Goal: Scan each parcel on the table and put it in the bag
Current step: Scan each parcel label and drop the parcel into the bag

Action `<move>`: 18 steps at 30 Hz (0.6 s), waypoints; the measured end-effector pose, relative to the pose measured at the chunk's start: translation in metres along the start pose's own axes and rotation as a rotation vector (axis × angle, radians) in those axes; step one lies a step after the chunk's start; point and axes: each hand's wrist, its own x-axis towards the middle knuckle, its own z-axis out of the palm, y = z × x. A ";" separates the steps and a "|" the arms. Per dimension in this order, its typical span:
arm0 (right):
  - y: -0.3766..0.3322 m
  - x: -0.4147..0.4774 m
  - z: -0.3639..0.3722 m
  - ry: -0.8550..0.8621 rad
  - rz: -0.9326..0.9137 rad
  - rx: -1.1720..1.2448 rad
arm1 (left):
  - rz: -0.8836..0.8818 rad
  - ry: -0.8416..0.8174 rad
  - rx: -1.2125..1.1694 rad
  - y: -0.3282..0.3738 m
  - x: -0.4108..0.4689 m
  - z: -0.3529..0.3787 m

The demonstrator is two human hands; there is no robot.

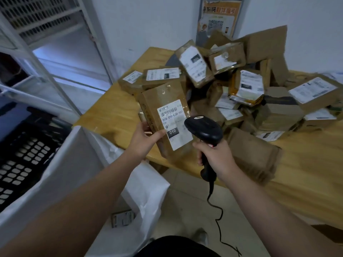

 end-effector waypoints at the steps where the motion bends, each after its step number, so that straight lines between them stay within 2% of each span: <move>1: 0.006 0.001 0.015 -0.007 0.005 -0.006 | -0.004 0.033 0.018 -0.009 -0.004 -0.017; 6: 0.059 -0.004 0.088 -0.060 0.027 -0.132 | -0.017 0.096 0.145 -0.071 -0.035 -0.098; 10: 0.107 -0.014 0.123 -0.067 0.117 -0.210 | -0.153 0.071 0.341 -0.144 -0.061 -0.145; 15: 0.146 -0.020 0.150 -0.058 0.216 -0.301 | -0.371 -0.096 0.874 -0.205 -0.065 -0.161; 18: 0.160 -0.021 0.165 -0.047 0.240 -0.309 | -0.453 -0.181 1.013 -0.235 -0.060 -0.160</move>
